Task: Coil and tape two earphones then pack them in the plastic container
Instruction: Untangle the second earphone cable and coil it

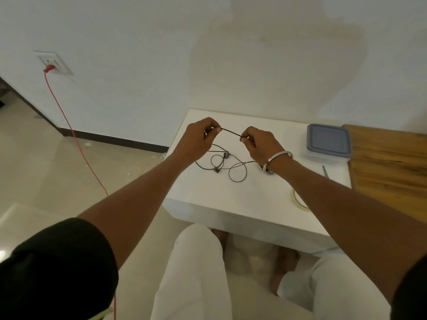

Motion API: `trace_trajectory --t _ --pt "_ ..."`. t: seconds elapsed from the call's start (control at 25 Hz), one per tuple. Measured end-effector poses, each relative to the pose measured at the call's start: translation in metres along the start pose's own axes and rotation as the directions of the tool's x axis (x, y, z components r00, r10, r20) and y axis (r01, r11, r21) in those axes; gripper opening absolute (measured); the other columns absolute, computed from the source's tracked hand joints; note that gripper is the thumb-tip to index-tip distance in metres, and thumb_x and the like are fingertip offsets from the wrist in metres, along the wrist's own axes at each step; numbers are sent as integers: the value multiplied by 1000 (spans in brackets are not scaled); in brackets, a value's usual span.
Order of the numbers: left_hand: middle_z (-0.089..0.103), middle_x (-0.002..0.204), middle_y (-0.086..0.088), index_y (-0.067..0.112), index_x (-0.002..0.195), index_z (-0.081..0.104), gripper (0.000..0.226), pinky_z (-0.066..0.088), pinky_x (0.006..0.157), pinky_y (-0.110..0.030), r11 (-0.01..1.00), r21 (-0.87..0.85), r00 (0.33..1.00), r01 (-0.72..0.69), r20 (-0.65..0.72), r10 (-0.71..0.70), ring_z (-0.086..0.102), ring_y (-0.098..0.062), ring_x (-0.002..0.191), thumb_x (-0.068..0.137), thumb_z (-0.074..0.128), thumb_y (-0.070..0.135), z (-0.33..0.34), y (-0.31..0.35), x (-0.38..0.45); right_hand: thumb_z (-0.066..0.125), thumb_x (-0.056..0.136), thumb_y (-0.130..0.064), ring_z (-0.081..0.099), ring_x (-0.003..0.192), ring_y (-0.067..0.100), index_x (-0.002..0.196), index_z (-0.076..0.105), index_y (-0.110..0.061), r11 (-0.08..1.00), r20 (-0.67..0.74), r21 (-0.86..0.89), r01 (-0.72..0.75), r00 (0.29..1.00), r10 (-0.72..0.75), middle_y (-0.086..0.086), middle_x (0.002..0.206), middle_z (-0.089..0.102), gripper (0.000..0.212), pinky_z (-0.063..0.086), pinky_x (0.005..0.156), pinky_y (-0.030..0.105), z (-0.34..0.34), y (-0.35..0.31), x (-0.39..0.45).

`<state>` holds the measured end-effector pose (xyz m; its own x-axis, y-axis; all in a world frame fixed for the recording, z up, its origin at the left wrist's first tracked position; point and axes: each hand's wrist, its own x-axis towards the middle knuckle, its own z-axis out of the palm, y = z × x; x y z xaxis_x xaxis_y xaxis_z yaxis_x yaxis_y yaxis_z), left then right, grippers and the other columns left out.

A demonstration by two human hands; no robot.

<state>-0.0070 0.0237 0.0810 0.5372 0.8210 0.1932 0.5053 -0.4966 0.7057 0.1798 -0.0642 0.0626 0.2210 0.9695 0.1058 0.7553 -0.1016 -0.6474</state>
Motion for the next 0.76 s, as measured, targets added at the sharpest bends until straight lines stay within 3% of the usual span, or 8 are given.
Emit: trace_trajectory --t 0.08,0.16,0.28,0.6,0.76 --pt "58 67 -7 15 91 66 12 38 57 -21 998 61 999 -13 49 10 42 -7 52 93 59 24 -5 1 -4 46 96 -17 51 72 20 100 59 -11 1000 -53 -5 3 999 -3 0 76 57 15 42 68 32 -7 1 -6" --pt "57 64 0 14 92 67 12 39 60 -22 992 115 997 -44 73 36 46 -6 54 93 59 23 -13 2 -6 44 96 -16 52 73 21 100 58 -10 1000 -114 -1 -9 993 9 -1 75 56 15 43 70 34 -14 3 -9" --pt "53 66 13 12 93 68 13 35 59 -9 983 168 997 -71 11 70 49 2 58 94 58 21 -36 4 -1 44 97 -17 51 70 21 101 57 -10 999 -187 9 -51 981 52 -5 65 50 16 44 69 36 -25 12 -16" --pt "64 85 0 7 95 69 17 36 65 -2 973 224 982 -57 -165 95 52 5 66 95 57 19 -88 0 11 49 97 -30 56 66 20 100 57 -14 993 -88 -8 -118 989 117 -1 71 58 18 44 66 30 -38 32 -38" --pt "60 75 2 9 96 69 18 36 58 -5 992 122 985 5 -171 16 49 4 57 95 57 22 -79 5 7 42 99 -30 57 75 28 98 59 -5 958 -59 -239 -162 987 152 7 79 55 30 46 66 37 -37 43 -35"
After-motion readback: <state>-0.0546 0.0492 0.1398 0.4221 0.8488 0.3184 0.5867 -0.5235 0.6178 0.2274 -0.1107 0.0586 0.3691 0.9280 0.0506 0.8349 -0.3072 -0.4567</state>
